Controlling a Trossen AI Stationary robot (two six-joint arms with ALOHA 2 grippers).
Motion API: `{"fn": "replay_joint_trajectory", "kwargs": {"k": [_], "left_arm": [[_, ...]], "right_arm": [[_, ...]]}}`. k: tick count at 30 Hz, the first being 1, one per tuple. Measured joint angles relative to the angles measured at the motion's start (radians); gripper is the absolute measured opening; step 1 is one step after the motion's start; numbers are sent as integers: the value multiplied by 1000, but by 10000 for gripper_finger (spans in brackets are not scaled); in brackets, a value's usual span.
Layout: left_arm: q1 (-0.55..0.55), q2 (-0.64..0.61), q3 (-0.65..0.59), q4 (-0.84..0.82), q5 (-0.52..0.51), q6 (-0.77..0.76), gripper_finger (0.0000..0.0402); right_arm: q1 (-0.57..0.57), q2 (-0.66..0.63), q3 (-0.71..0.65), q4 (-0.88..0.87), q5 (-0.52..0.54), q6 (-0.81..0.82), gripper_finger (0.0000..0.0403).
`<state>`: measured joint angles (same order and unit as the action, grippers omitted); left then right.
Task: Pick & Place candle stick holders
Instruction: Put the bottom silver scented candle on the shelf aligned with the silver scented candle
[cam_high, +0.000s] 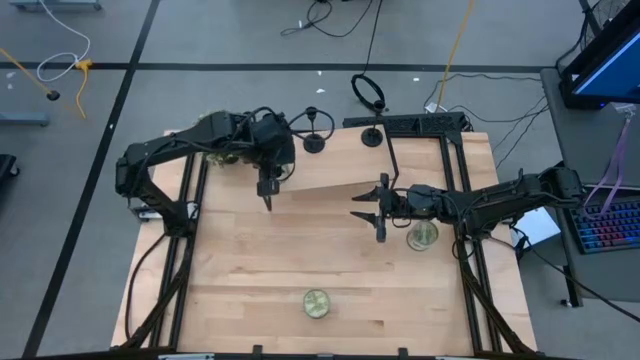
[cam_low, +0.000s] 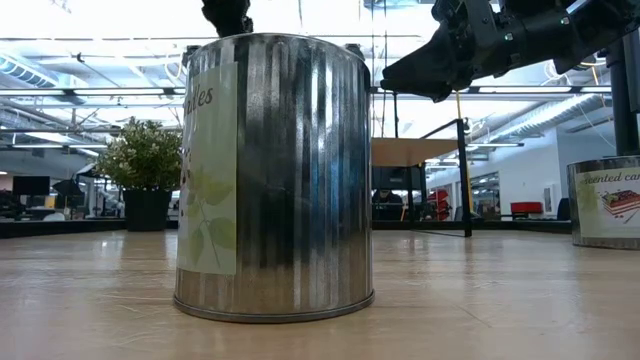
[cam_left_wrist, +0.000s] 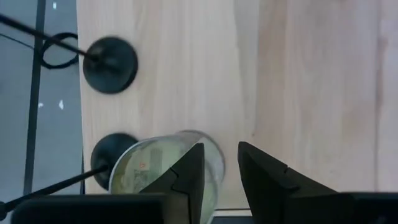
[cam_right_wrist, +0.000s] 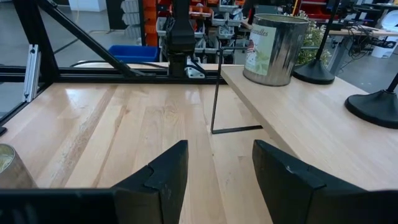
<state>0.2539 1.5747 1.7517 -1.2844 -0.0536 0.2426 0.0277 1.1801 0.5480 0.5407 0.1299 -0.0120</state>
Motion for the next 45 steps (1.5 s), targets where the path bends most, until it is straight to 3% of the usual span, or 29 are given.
{"fn": "replay_joint_trajectory", "kwargs": {"k": [10, 17, 23, 29, 37, 45], "left_arm": [[-202, 10, 1, 5, 3, -126, 104], [-348, 10, -120, 101, 60, -142, 104], [-452, 10, -319, 380, 158, 34, 104], [-532, 10, -458, 630, 194, 232, 104], [-624, 10, -519, 771, 282, 242, 104], [-693, 110, -564, 932, 233, 400, 104]], "right_arm": [[0, 0, 0, 0, 0, 0, 171], [0, 0, 0, 0, 0, 0, 171], [0, 0, 0, -16, 0, 0, 171], [0, 0, 0, -30, 0, 3, 171], [-3, 0, 0, -30, 0, -78, 171], [-2, 0, 0, -30, 0, 41, 171]]}}
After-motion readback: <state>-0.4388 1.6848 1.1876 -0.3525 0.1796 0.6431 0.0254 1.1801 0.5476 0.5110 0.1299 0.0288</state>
